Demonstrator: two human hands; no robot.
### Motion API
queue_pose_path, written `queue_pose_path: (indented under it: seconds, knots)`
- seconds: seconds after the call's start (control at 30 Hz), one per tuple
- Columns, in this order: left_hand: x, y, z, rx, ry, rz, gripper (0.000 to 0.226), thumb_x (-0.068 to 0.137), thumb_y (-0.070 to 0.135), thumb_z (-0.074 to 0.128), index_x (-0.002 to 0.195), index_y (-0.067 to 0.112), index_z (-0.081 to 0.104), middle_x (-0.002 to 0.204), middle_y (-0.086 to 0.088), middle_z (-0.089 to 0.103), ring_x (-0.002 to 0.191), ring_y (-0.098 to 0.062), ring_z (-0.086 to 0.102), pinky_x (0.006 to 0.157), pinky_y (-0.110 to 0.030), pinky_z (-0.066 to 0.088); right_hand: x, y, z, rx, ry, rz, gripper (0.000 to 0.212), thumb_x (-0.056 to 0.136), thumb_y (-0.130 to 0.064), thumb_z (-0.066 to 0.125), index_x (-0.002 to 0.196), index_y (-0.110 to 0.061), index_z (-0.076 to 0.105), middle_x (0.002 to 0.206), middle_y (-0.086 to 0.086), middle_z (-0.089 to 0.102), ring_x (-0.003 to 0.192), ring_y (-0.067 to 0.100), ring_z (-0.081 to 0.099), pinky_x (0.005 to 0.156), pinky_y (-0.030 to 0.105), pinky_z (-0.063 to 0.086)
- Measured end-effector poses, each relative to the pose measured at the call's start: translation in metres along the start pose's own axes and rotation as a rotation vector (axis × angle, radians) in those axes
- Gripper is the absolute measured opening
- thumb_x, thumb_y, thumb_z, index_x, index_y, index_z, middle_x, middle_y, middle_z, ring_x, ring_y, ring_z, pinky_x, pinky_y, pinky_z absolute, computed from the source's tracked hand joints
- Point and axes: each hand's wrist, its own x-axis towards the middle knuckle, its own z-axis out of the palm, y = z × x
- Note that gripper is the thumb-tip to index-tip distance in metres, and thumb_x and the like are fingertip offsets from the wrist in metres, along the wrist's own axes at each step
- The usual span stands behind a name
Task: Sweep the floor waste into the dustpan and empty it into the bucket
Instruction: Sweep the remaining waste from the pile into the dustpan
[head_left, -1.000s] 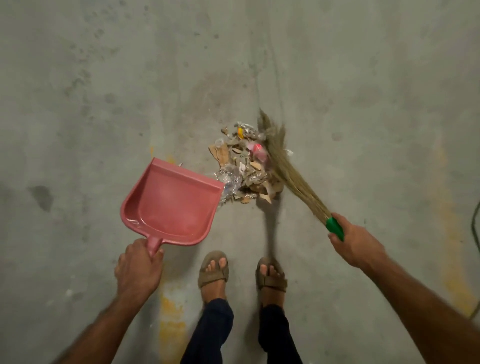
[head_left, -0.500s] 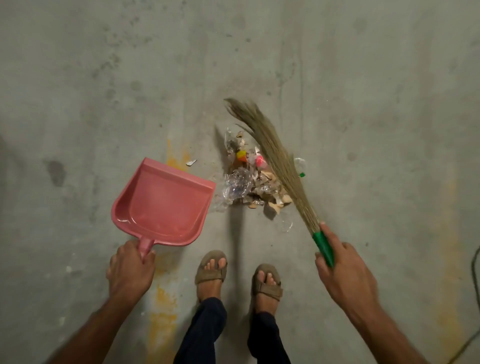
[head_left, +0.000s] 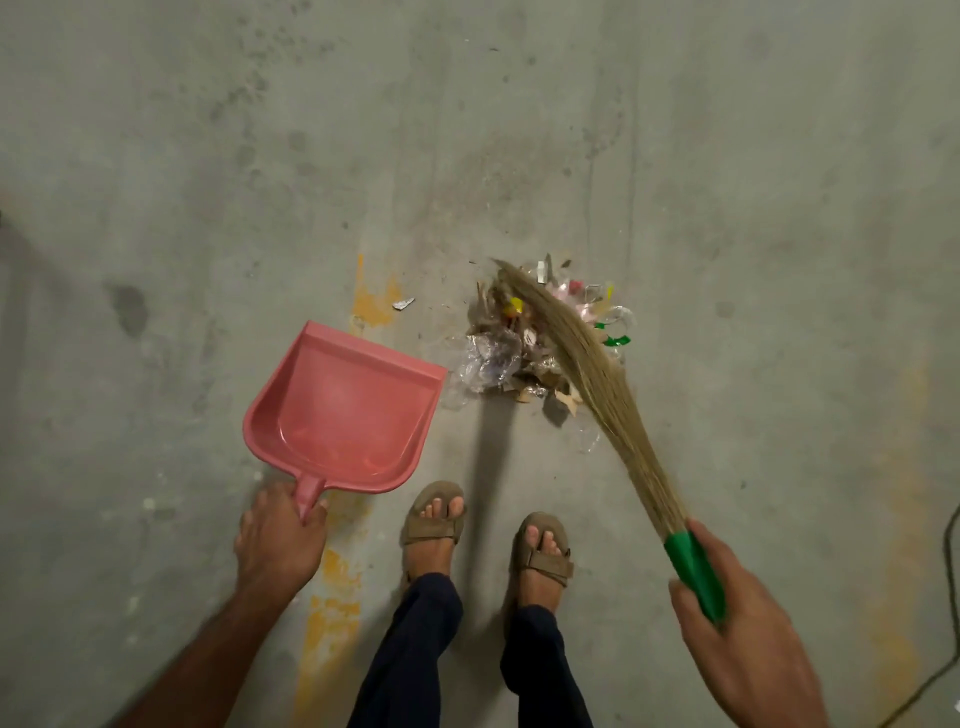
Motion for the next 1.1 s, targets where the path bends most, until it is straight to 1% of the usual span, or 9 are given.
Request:
queue_pose_path:
  seconds: [0.13, 0.27, 0.4, 0.47, 0.53, 0.63, 0.77, 0.93, 1.1]
  knots:
    - [-0.005, -0.008, 0.003, 0.009, -0.002, -0.006, 0.032, 0.088, 0.028, 0.069, 0.111, 0.008, 0.062, 0.109, -0.018, 0.063, 0.107, -0.043, 0.058, 0.09, -0.05, 0.047, -0.013, -0.02, 0.009, 0.162, 0.031, -0.078, 0.065, 0.092, -0.035, 0.066, 0.149, -0.047, 0.036, 0.102, 0.001, 0.064, 0.081, 0.018, 0.06, 0.073, 0.034, 0.049]
    - [-0.011, -0.021, 0.0, 0.027, 0.001, -0.019, 0.031, 0.088, 0.026, 0.068, 0.112, 0.006, 0.061, 0.11, -0.02, 0.063, 0.11, -0.043, 0.057, 0.092, -0.049, 0.045, 0.005, -0.06, 0.052, 0.202, -0.175, -0.207, 0.053, 0.095, -0.051, 0.058, 0.14, -0.059, 0.031, 0.096, -0.016, 0.065, 0.068, 0.009, 0.065, 0.063, 0.035, 0.06]
    - [-0.007, -0.041, -0.003, 0.045, -0.004, -0.049, 0.034, 0.087, 0.028, 0.068, 0.114, 0.009, 0.061, 0.113, -0.019, 0.063, 0.112, -0.043, 0.057, 0.093, -0.049, 0.046, 0.051, -0.117, 0.106, 0.066, -0.342, -0.276, 0.047, 0.099, -0.054, 0.048, 0.142, -0.038, 0.039, 0.101, -0.008, 0.065, 0.08, 0.011, 0.064, 0.073, 0.035, 0.056]
    - [-0.002, -0.052, -0.006, 0.044, -0.005, -0.058, 0.033, 0.086, 0.029, 0.067, 0.113, 0.011, 0.062, 0.113, -0.018, 0.063, 0.112, -0.044, 0.057, 0.094, -0.049, 0.047, 0.073, -0.137, 0.128, 0.014, -0.407, -0.229, 0.045, 0.098, -0.054, 0.046, 0.136, -0.029, 0.044, 0.099, -0.001, 0.067, 0.083, 0.017, 0.066, 0.076, 0.038, 0.058]
    - [0.003, -0.062, -0.008, 0.058, -0.011, -0.071, 0.032, 0.084, 0.028, 0.065, 0.111, 0.013, 0.062, 0.113, -0.018, 0.063, 0.112, -0.044, 0.058, 0.095, -0.05, 0.049, 0.088, -0.142, 0.143, 0.05, -0.476, -0.108, 0.041, 0.099, -0.05, 0.048, 0.13, -0.023, 0.046, 0.099, 0.004, 0.066, 0.083, 0.019, 0.067, 0.073, 0.037, 0.06]
    - [0.009, -0.073, -0.01, 0.069, -0.022, -0.083, 0.033, 0.084, 0.028, 0.065, 0.113, 0.013, 0.062, 0.115, -0.019, 0.064, 0.112, -0.045, 0.059, 0.095, -0.05, 0.05, 0.089, -0.122, 0.15, 0.209, -0.496, 0.105, 0.037, 0.1, -0.042, 0.05, 0.129, -0.018, 0.045, 0.099, 0.009, 0.068, 0.075, 0.019, 0.065, 0.062, 0.033, 0.056]
    - [0.01, -0.082, -0.008, 0.043, -0.045, -0.092, 0.033, 0.084, 0.028, 0.068, 0.112, 0.012, 0.061, 0.116, -0.019, 0.063, 0.113, -0.045, 0.058, 0.094, -0.049, 0.049, 0.059, -0.062, 0.135, 0.304, -0.371, 0.121, 0.03, 0.103, -0.04, 0.048, 0.122, -0.016, 0.047, 0.093, 0.013, 0.065, 0.064, 0.021, 0.062, 0.048, 0.029, 0.051]
    - [-0.003, -0.088, -0.001, 0.047, -0.057, -0.085, 0.028, 0.083, 0.025, 0.069, 0.105, 0.011, 0.061, 0.111, -0.02, 0.064, 0.11, -0.045, 0.059, 0.091, -0.048, 0.05, 0.001, 0.012, 0.1, 0.513, -0.398, 0.157, 0.025, 0.102, -0.04, 0.052, 0.121, -0.024, 0.05, 0.075, 0.011, 0.061, 0.052, 0.019, 0.054, 0.048, 0.031, 0.049]
    - [-0.014, -0.083, 0.009, 0.057, -0.074, -0.078, 0.031, 0.082, 0.026, 0.071, 0.107, 0.011, 0.063, 0.111, -0.02, 0.065, 0.11, -0.045, 0.059, 0.092, -0.048, 0.05, -0.025, 0.04, 0.102, 0.41, -0.469, 0.127, 0.032, 0.097, -0.049, 0.057, 0.122, -0.032, 0.049, 0.077, 0.016, 0.065, 0.048, 0.022, 0.058, 0.048, 0.034, 0.052]
